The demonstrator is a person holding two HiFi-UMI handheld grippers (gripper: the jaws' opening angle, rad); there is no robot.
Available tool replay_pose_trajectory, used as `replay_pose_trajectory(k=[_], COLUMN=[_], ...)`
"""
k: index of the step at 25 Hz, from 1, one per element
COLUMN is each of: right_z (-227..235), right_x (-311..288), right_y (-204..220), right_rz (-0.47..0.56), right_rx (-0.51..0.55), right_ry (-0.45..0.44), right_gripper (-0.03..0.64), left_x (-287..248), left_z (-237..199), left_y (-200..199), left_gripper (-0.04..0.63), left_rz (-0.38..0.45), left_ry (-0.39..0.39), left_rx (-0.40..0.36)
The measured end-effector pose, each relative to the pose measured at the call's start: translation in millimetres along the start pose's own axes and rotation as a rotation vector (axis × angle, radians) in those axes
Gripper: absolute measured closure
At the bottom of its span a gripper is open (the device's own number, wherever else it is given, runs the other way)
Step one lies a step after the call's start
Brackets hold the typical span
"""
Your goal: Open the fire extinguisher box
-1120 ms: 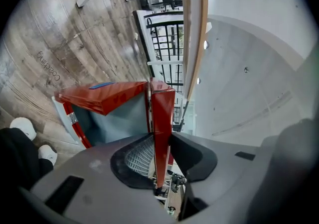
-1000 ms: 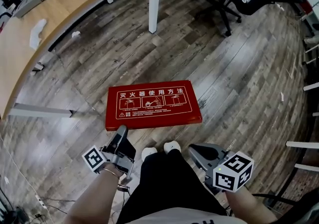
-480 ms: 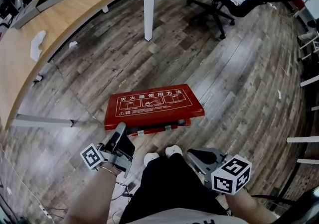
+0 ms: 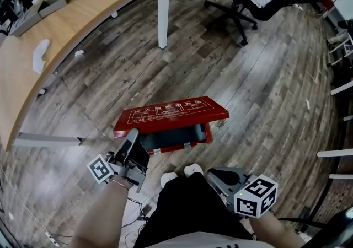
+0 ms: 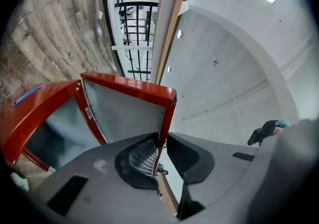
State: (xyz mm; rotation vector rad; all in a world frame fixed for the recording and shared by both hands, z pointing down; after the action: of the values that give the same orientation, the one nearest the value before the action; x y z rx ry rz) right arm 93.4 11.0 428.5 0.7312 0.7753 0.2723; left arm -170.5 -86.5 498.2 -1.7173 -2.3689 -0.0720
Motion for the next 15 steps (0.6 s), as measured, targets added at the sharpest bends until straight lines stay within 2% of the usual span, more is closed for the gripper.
replay_pose_trajectory(k=[8, 15], right_z=[1, 2], right_x=[-6, -11], right_y=[2, 2], right_rz=[-0.006, -0.004], right_rx=[-0.012, -0.025], right_ry=[0.012, 0.019], right_gripper=[0.606, 0.606], left_x=[-31, -66], left_z=[6, 9], left_y=[-16, -34], left_gripper=[0.555, 0.565], left_rz=[0.001, 0.006], left_ry=[0.079, 0.067], left_rx=[-0.024, -0.063])
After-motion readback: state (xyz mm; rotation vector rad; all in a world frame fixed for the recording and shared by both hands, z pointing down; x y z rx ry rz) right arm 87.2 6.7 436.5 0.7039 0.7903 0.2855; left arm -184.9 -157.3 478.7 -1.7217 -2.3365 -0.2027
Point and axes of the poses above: the fingertips, and each gripper's own axes: x backward along the fingers, z to its right, y out of its underside, the point moved 5 cm from there along x, backward along the fingers, and after that the axes turned 12 degrees about z, right-handed, at the moved point
